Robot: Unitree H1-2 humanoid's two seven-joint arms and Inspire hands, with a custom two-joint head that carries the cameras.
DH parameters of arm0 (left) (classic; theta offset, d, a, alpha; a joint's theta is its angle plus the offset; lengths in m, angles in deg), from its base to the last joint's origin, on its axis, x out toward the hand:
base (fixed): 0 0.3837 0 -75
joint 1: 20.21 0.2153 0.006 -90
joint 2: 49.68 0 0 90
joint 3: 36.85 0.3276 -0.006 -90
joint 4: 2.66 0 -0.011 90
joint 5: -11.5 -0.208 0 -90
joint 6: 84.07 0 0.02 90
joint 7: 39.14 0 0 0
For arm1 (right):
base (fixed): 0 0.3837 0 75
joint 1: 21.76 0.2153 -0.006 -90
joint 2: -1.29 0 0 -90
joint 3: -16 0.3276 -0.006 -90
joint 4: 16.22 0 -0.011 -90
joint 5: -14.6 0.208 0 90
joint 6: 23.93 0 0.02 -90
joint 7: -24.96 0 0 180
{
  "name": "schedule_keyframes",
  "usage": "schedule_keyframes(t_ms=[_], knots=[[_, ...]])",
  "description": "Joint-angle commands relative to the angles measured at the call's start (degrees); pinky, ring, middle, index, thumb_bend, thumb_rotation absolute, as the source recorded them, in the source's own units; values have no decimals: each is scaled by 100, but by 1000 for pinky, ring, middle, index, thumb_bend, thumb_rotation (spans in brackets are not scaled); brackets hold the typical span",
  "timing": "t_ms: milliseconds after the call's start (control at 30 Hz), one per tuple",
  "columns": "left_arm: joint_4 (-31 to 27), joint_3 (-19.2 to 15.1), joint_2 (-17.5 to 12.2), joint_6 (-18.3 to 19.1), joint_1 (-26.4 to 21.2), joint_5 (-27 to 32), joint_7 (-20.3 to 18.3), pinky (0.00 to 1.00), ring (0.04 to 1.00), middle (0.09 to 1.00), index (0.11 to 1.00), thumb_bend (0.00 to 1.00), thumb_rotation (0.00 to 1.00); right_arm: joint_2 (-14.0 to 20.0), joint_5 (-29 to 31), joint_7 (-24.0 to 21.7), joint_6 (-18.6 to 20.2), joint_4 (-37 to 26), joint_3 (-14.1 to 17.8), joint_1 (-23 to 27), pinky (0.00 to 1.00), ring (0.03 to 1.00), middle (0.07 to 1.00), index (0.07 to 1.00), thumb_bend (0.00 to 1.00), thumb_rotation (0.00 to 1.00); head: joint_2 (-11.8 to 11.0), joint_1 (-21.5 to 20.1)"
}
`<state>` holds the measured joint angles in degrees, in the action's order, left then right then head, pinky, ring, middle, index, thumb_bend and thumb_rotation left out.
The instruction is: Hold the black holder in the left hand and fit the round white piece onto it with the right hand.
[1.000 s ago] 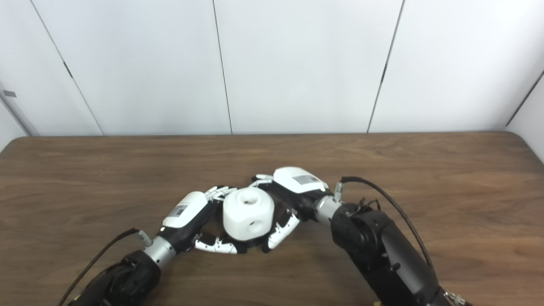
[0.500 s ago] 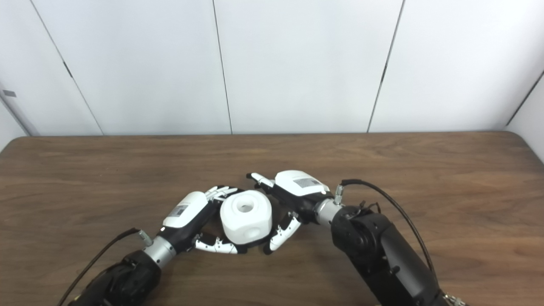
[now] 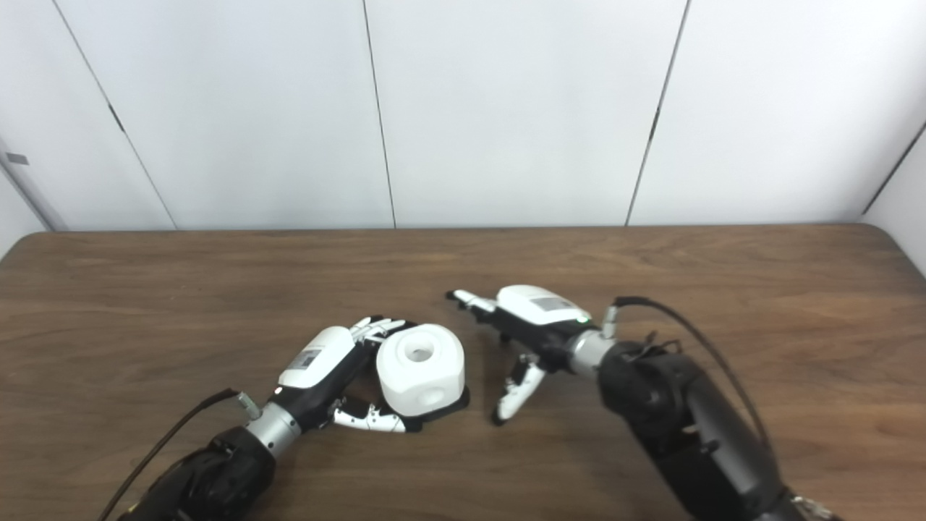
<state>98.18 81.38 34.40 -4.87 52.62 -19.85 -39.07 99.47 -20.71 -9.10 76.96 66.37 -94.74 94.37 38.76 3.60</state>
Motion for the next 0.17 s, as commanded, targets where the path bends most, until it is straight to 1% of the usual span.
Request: schedule_keyframes(t_ms=[0,67,100,133], knots=[[270,225,-20,75,224,-220,-509,963,924,896,484,524,59,163,250,112,-3,-196,336,138,655,844,942,955,792,7,3,2],[260,214,-47,56,224,-224,-505,965,925,895,484,524,59,115,541,433,-82,-242,724,50,643,819,910,928,773,1,-8,-15],[264,207,-61,33,224,-224,-496,965,926,895,484,524,59,75,648,626,-158,-250,907,9,664,834,898,909,763,0,-12,-19],[268,202,-70,17,224,-224,-489,964,925,895,484,524,58,48,710,749,-214,-252,1021,-17,681,843,885,887,760,0,-12,-19]])
